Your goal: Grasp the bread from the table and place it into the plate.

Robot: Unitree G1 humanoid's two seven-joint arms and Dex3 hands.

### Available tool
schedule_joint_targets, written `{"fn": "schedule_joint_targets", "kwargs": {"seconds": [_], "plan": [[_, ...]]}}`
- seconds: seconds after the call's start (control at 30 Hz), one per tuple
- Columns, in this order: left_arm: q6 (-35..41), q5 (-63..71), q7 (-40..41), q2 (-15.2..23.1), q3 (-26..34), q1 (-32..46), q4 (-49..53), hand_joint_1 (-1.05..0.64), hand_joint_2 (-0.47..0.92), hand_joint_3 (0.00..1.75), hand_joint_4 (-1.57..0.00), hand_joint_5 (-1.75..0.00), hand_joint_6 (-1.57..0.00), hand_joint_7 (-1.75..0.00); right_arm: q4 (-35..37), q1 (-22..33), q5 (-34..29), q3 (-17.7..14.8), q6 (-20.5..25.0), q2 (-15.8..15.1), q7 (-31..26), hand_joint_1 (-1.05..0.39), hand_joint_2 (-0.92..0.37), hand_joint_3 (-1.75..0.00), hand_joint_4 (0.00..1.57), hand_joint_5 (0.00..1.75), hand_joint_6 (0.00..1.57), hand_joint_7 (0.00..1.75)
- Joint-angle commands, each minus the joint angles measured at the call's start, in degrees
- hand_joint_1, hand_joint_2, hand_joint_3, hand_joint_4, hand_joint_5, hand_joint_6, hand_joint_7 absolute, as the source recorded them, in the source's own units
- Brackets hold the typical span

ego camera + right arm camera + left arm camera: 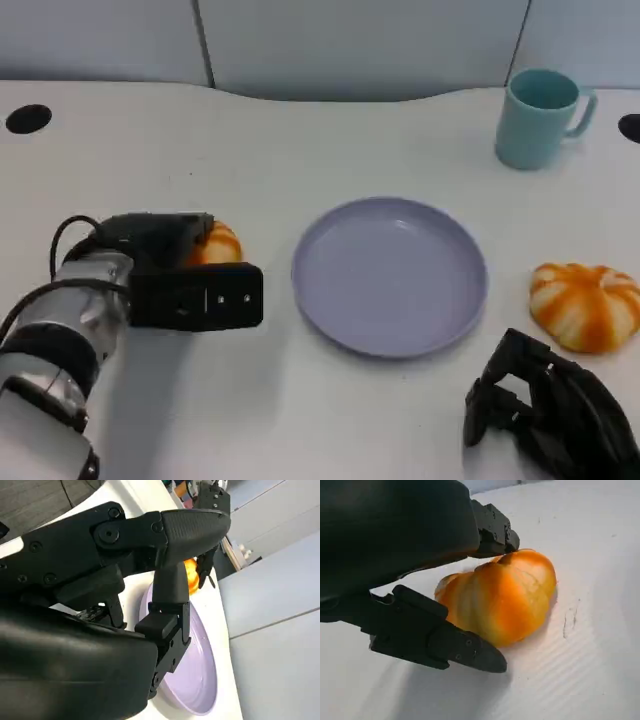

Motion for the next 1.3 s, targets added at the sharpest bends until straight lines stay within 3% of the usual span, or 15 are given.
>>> {"fn": "schedule_joint_targets", "kwargs": {"seconds": [0.03,0.17,0.2,0.27,0.3,0.33,0.37,0.4,0.43,0.53,0.8,0.97,1.13,1.3], "plan": [[-1.1,-0.9,3.9,0.4,0.1,1.5,0.8,-0.22,0.92,0.02,-0.33,-0.17,-0.4,-0.05,-1.4,0.9,0.4,-0.4,0.4,-0.8,-0.7,-0.61,-0.92,-0.33,0.71,1.75,0.61,1.49],[-4.0,-1.3,6.9,1.0,0.4,2.1,0.7,-0.21,0.92,0.03,-0.35,-0.15,-0.41,-0.04,-1.3,0.8,0.6,-0.5,0.6,-0.9,-0.5,-0.61,-0.92,-0.33,0.71,1.75,0.61,1.49],[-6.3,-1.6,9.2,1.4,0.7,2.7,0.5,-0.2,0.92,0.11,-0.75,-0.51,-0.82,-0.17,-1.3,0.8,0.6,-0.5,0.7,-0.9,-0.4,-0.61,-0.92,-0.33,0.71,1.75,0.61,1.48],[-8.9,-2.0,12.7,1.8,0.9,3.5,0.8,-0.19,0.92,0.26,-0.84,-1.17,-1.09,-0.31,-1.1,0.7,0.8,-0.6,0.8,-0.9,-0.1,-0.61,-0.92,-0.33,0.71,1.75,0.61,1.48],[-9.2,-2.0,13.5,1.7,0.8,3.5,1.0,-0.19,0.91,0.41,-0.81,-1.51,-0.95,-0.89,-1.0,0.6,0.9,-0.6,0.8,-0.9,-0.1,-0.61,-0.92,-0.33,0.71,1.75,0.61,1.48],[-9.5,-1.9,14.0,1.7,0.6,3.6,1.3,-0.19,0.9,0.47,-0.8,-1.62,-0.86,-1.14,-1.0,0.6,0.9,-0.6,0.8,-1.0,-0.1,-0.61,-0.92,-0.33,0.71,1.75,0.61,1.48],[-9.6,-1.9,14.4,1.7,0.5,3.5,1.5,-0.19,0.9,0.5,-0.8,-1.68,-0.82,-1.27,-1.0,0.6,0.9,-0.6,0.8,-1.0,-0.1,-0.61,-0.92,-0.33,0.7,1.75,0.61,1.48],[-10.6,-2.5,15.7,1.6,1.0,4.1,1.6,-0.19,0.9,0.51,-0.8,-1.71,-0.79,-1.34,-1.1,0.7,0.8,-0.5,0.7,-1.0,-0.1,-0.61,-0.92,-0.33,0.7,1.75,0.61,1.48],[-11.3,-2.9,16.7,1.5,1.3,4.6,1.7,-0.19,0.88,0.63,-0.81,-1.73,-0.72,-1.58,-1.2,0.7,0.7,-0.5,0.6,-1.0,-0.1,-0.6,-0.92,-0.34,0.7,1.75,0.61,1.48],[-12.4,-2.9,20.8,1.4,1.6,5.8,2.0,-0.18,0.8,0.79,-0.83,-1.74,-0.65,-1.73,-0.7,0.5,0.5,-0.5,0.2,-1.0,0.0,-0.6,-0.92,-0.34,0.71,1.75,0.61,1.48],[-14.4,-3.0,27.4,1.7,2.3,6.2,1.9,-0.12,0.65,0.92,-0.8,-1.75,-0.61,-1.75,-0.3,0.2,0.3,-0.5,0.1,-1.1,-0.1,-0.61,-0.92,-0.34,0.71,1.75,0.61,1.47],[-15.9,-4.4,29.5,2.0,4.2,4.7,0.8,-0.09,0.58,0.9,-0.78,-1.75,-0.57,-1.75,0.0,0.0,0.8,-0.6,0.6,-1.0,0.3,-0.59,-0.92,-0.33,0.71,1.75,0.62,1.45],[-18.1,-4.9,30.3,2.4,4.9,2.3,-0.6,-0.12,0.64,0.79,-0.76,-1.75,-0.58,-1.75,0.3,0.0,0.6,-0.6,0.2,-0.8,0.0,-0.6,-0.92,-0.32,0.7,1.75,0.61,1.45],[-21.1,-5.6,28.3,2.2,5.6,0.0,-2.5,-0.13,0.62,0.86,-0.78,-1.75,-0.61,-1.75,0.8,-0.3,0.9,-0.7,0.2,-0.8,0.3,-0.61,-0.92,-0.33,0.68,1.75,0.6,1.46]]}}
